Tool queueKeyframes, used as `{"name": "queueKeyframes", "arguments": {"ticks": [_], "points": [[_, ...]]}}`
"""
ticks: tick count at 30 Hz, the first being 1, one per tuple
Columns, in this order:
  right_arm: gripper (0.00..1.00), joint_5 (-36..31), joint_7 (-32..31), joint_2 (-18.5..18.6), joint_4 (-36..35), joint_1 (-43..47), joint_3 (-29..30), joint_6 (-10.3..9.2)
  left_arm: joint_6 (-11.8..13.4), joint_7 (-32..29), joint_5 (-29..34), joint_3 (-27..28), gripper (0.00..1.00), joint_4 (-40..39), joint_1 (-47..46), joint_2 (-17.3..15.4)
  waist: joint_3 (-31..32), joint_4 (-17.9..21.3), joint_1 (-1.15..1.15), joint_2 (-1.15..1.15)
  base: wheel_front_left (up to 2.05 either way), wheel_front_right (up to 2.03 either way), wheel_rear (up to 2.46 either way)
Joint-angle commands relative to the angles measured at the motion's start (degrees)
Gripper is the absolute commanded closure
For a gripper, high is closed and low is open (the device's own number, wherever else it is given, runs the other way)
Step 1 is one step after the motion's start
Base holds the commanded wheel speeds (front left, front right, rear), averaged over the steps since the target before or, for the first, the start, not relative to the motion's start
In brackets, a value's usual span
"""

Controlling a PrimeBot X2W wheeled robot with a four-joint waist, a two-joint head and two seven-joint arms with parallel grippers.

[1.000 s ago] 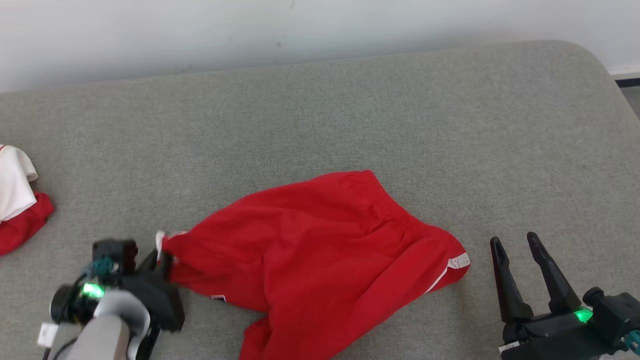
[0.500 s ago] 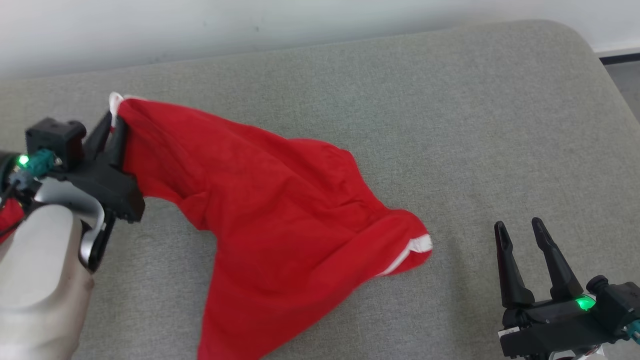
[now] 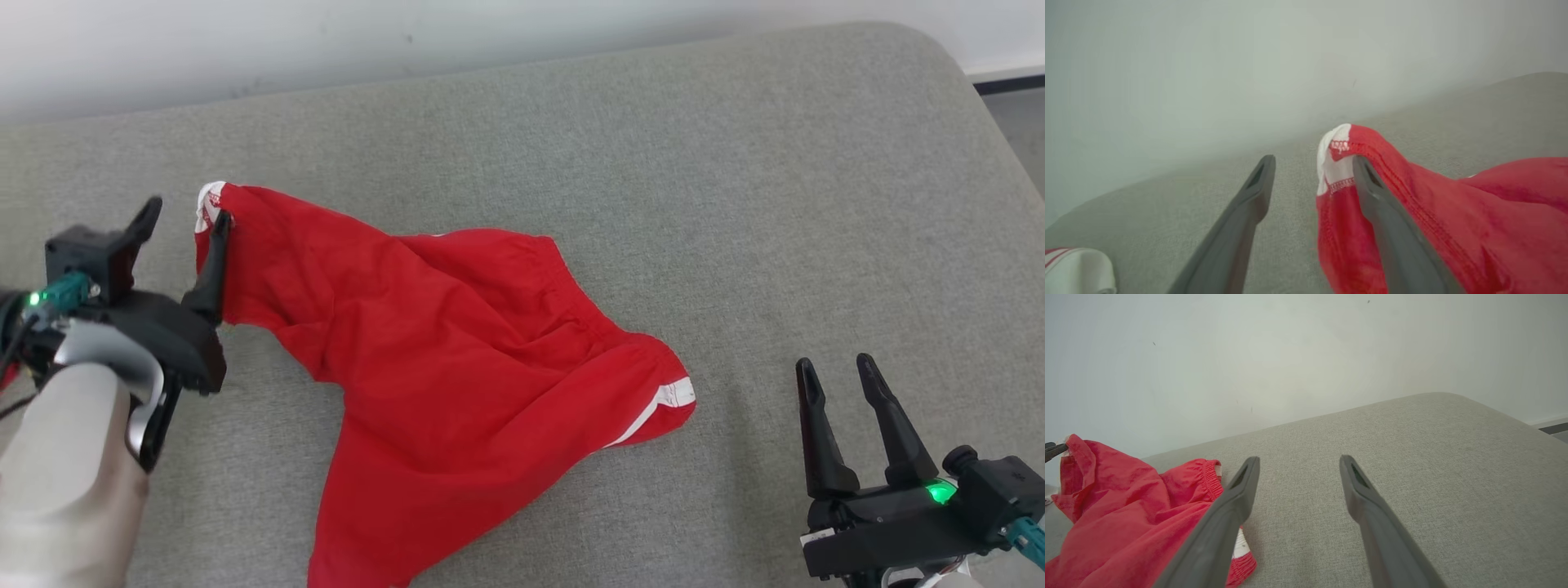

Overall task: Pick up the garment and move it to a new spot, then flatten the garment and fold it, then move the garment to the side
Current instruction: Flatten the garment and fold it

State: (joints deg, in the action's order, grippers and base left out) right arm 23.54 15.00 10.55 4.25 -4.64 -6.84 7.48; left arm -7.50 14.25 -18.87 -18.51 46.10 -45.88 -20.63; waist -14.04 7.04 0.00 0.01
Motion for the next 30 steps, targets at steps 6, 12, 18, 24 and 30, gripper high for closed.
{"name": "queueKeyframes", "arguments": {"ticks": [6, 12, 18, 24, 30], "points": [[0.0, 0.43, 0.27, 0.67, 0.55, 1.8, 0.25, 0.01, 0.5, 0.89, -1.77, 1.8, 0.0, -1.15, 6.1, -0.61, 3.88, -2.74, 0.0, -0.01, 0.0, 0.0, 0.0], [0.0, 0.43, 0.26, 0.71, 0.69, 4.21, 0.55, 0.02, 1.63, 0.91, -3.16, 4.25, 0.0, -8.02, 14.33, 0.23, 7.64, -5.14, 0.0, -0.01, 0.0, 0.0, 0.0], [0.0, 0.22, 0.19, 0.61, 0.42, 5.97, 0.85, 0.02, 3.23, 0.88, -2.5, 6.49, 0.0, -18.66, 22.62, 1.69, 9.78, -6.92, 0.0, -0.01, 0.0, 0.0, 0.0], [0.0, 0.18, 0.19, 0.06, -0.13, 7.11, 1.73, 0.02, 5.46, 0.89, -0.28, 10.23, 0.0, -31.27, 31.61, 5.32, 10.75, -8.3, 0.0, -0.01, 0.0, 0.0, 0.0], [0.0, 0.13, 0.19, -0.23, -0.51, 7.91, 2.42, 0.02, 5.68, 0.89, 2.89, 12.84, 0.0, -39.3, 39.64, 9.8, 10.97, -9.5, 0.0, -0.01, 0.0, 0.0, 0.0]]}}
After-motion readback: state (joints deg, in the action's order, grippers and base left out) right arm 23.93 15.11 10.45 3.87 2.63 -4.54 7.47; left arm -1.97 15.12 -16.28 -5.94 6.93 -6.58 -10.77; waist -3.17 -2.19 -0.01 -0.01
